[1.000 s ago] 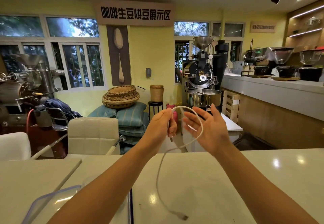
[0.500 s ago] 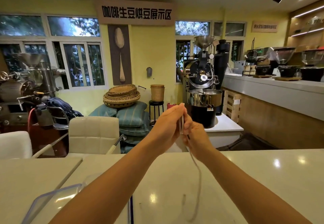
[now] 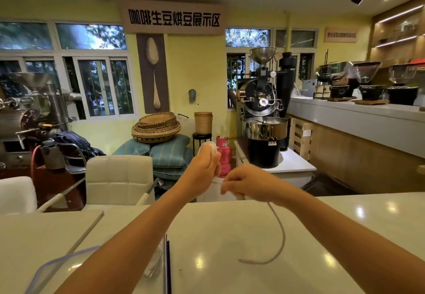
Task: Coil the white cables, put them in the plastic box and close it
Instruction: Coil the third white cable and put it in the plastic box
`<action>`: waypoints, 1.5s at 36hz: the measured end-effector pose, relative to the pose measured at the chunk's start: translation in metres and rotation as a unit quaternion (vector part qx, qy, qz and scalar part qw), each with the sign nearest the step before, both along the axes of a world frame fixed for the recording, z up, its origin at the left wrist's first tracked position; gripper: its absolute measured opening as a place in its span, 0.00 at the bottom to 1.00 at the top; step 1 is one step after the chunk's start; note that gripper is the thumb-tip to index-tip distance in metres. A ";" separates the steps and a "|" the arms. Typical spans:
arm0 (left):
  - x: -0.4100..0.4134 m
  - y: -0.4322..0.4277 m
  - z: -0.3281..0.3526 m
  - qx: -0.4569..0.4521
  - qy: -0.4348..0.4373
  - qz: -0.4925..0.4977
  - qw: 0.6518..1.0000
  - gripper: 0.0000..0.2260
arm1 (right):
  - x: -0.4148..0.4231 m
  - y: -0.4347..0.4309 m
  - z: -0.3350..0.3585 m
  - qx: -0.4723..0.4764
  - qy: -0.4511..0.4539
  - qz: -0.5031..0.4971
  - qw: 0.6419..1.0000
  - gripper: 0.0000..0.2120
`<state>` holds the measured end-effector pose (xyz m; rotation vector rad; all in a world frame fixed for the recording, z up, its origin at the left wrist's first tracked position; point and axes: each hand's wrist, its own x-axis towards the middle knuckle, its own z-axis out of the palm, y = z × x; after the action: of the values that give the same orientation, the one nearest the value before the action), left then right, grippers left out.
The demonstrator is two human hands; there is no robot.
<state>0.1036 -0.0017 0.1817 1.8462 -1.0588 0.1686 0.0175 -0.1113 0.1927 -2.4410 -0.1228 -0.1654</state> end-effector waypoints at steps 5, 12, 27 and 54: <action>-0.002 0.004 -0.005 0.051 0.039 -0.019 0.998 0.14 | -0.004 -0.011 0.028 -0.042 -0.040 -0.002 0.998 0.10; -0.027 0.010 -0.006 0.031 0.087 -0.112 0.989 0.19 | -0.001 -0.031 0.050 -0.053 -0.093 -0.002 0.994 0.11; -0.058 0.020 0.013 -0.012 0.216 -0.312 0.925 0.13 | 0.016 -0.049 0.011 0.388 -0.118 0.028 0.913 0.07; -0.012 0.024 -0.001 0.049 0.036 -0.052 0.997 0.13 | -0.022 0.010 0.001 0.191 0.118 0.087 0.971 0.11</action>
<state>0.0912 0.0223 0.1811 1.8652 -1.1274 -0.0115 -0.0047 -0.1015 0.1937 -2.0347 -0.1798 0.1676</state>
